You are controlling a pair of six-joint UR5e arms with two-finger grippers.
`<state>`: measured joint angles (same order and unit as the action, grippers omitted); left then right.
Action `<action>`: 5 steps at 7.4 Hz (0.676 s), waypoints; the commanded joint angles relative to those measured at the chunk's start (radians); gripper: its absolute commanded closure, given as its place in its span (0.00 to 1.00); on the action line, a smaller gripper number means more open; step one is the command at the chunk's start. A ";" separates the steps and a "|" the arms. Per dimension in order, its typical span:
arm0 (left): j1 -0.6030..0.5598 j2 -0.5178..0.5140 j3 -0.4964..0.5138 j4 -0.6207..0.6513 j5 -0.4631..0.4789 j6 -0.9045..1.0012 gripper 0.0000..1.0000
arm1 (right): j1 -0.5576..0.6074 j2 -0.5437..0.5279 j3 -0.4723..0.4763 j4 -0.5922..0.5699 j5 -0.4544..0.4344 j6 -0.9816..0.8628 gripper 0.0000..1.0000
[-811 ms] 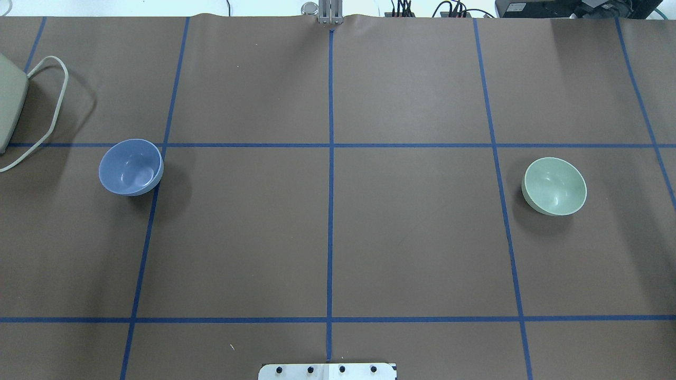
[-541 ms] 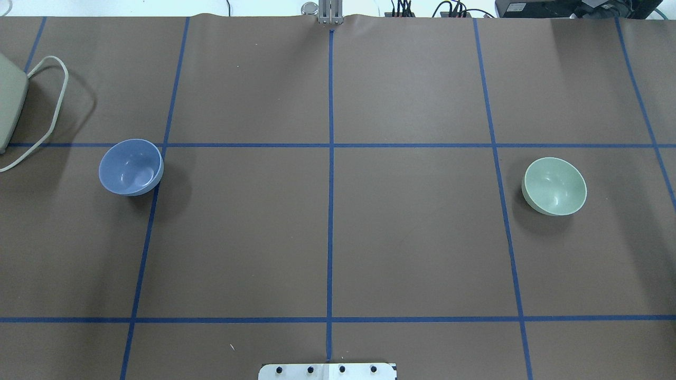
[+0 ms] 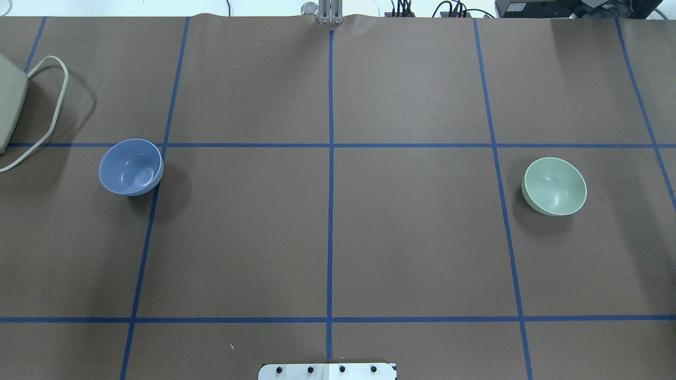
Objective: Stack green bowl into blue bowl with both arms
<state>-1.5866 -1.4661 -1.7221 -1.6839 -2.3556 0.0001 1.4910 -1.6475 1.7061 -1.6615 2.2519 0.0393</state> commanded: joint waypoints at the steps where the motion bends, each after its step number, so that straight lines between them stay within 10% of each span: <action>1: -0.001 -0.002 0.001 -0.164 0.002 -0.006 0.02 | 0.000 0.000 0.003 0.000 0.002 0.001 0.00; 5: 0.002 -0.071 0.007 -0.373 -0.005 -0.011 0.02 | 0.000 0.012 0.004 0.000 0.002 0.001 0.00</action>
<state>-1.5853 -1.5116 -1.7110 -2.0221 -2.3565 -0.0100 1.4910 -1.6440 1.7093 -1.6607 2.2534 0.0393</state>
